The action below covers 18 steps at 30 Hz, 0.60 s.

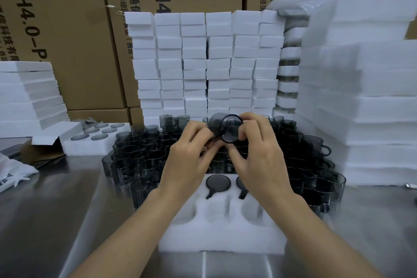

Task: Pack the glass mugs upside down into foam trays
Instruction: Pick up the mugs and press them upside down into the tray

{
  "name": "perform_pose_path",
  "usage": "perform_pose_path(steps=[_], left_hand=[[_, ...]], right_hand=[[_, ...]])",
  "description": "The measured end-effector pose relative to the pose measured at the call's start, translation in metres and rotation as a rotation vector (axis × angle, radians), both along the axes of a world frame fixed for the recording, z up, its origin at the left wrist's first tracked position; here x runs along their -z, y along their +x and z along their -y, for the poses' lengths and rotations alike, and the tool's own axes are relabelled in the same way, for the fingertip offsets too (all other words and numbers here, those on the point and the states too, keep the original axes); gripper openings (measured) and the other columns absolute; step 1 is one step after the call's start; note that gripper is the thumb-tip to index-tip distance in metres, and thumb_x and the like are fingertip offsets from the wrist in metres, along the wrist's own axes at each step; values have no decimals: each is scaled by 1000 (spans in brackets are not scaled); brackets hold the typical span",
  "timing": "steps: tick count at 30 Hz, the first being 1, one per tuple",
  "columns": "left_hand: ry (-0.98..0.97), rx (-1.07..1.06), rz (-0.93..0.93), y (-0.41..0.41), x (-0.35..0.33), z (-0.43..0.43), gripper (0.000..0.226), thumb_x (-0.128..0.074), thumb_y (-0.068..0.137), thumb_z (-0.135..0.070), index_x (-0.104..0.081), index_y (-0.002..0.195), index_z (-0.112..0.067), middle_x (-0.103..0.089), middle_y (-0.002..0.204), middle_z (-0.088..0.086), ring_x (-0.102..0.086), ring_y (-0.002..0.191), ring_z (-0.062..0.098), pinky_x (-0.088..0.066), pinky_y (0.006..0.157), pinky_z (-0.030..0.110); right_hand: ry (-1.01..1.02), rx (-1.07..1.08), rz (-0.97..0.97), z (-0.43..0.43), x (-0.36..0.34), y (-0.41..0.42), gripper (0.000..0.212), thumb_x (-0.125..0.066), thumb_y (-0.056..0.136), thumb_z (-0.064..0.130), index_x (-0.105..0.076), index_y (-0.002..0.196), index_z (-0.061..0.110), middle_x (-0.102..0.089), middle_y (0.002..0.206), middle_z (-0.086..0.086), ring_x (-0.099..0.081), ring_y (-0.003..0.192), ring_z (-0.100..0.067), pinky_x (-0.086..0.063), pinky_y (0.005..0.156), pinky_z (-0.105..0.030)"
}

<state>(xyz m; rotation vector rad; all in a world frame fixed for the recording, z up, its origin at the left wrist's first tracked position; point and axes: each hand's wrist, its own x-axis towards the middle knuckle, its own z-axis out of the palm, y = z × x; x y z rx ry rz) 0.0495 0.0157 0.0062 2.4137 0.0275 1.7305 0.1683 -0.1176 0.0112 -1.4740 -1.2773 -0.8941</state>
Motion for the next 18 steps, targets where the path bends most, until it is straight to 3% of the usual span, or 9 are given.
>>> perform_pose_path(steps=[3,7,11,18], left_hand=[[-46,29,34,0,1,-4,16,-66,104,-30,-66,103,-14,-52,104,-6,-56,84,10,-56,74,27],[-12,59,28,1,0,-3,10,-67,105,-29,-60,103,-23,-50,106,-11,-57,86,5,-53,77,19],[41,41,46,2,2,-3,12,-70,103,-21,-61,97,-15,-53,108,-7,-58,83,9,-55,75,28],[147,-24,36,1,2,-3,19,-71,104,-15,-65,93,-1,-58,104,6,-57,81,20,-55,74,33]], right_hand=[[53,-9,-21,2,-3,-2,34,-80,89,16,-50,105,20,-51,137,2,-60,124,-24,-59,80,-34],[-36,60,41,1,0,-1,31,-81,90,13,-75,120,20,-55,147,-2,-57,124,-25,-59,93,-41],[-82,101,109,0,1,-1,32,-81,89,10,-81,119,20,-58,153,-7,-59,127,-31,-58,97,-46],[-108,119,166,2,-2,4,14,-78,88,16,-83,100,20,-56,156,-2,-57,130,-28,-55,94,-43]])
